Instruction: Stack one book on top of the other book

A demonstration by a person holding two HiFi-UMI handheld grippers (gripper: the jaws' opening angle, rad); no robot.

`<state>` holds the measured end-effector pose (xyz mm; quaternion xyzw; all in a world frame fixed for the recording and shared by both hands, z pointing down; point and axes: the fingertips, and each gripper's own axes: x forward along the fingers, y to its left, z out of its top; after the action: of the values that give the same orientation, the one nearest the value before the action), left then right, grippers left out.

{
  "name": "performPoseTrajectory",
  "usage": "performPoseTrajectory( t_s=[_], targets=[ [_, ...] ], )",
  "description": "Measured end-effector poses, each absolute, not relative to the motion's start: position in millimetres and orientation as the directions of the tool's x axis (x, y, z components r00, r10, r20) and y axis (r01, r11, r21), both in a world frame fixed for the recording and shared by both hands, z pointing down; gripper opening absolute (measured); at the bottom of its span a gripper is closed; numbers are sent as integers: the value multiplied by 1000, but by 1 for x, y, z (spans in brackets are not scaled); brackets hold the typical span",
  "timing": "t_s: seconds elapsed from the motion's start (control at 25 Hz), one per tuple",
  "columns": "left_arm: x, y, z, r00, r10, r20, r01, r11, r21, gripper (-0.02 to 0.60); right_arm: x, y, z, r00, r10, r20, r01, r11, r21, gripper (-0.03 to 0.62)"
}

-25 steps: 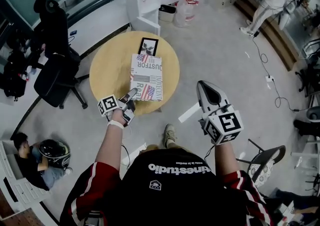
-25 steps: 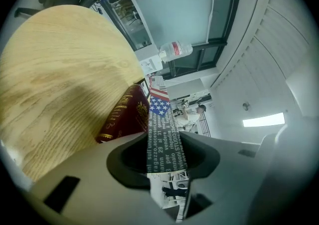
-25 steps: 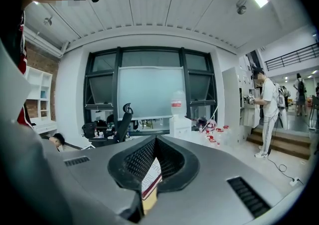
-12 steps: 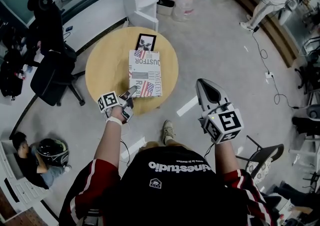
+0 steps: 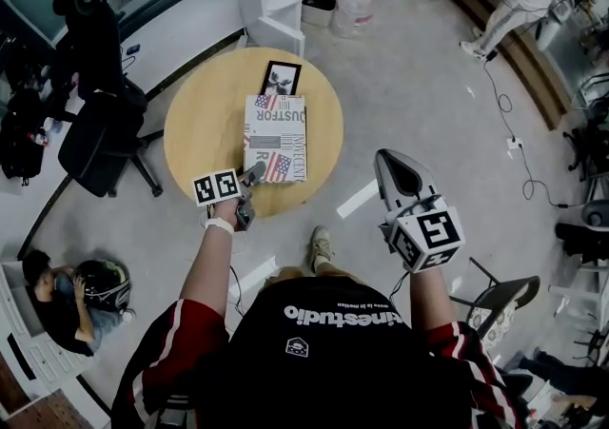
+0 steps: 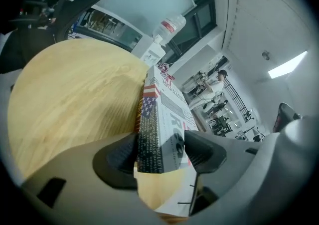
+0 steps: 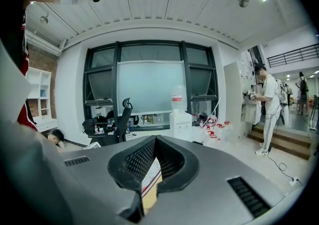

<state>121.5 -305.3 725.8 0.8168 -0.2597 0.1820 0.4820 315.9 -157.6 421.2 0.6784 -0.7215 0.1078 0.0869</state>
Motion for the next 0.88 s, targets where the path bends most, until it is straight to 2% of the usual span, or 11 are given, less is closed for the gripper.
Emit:
performPoseTrajectory(
  t_s=[0.24,0.64,0.88],
  targets=[
    [116,-309,725,761,-279,586,-643,-442,625,336,320,-159,421,-52,-958,282,-999,48,-23,26],
    [110,-357,707,740,-383,553,-672,-436,598,336,322,-154,423,-52,-958,281,-999,46,-27,26],
    [128,-362,700,747,-388,540,-664,-481,572,336,330,-150,427,-39,-958,285,-999,31,-31,26]
  ],
)
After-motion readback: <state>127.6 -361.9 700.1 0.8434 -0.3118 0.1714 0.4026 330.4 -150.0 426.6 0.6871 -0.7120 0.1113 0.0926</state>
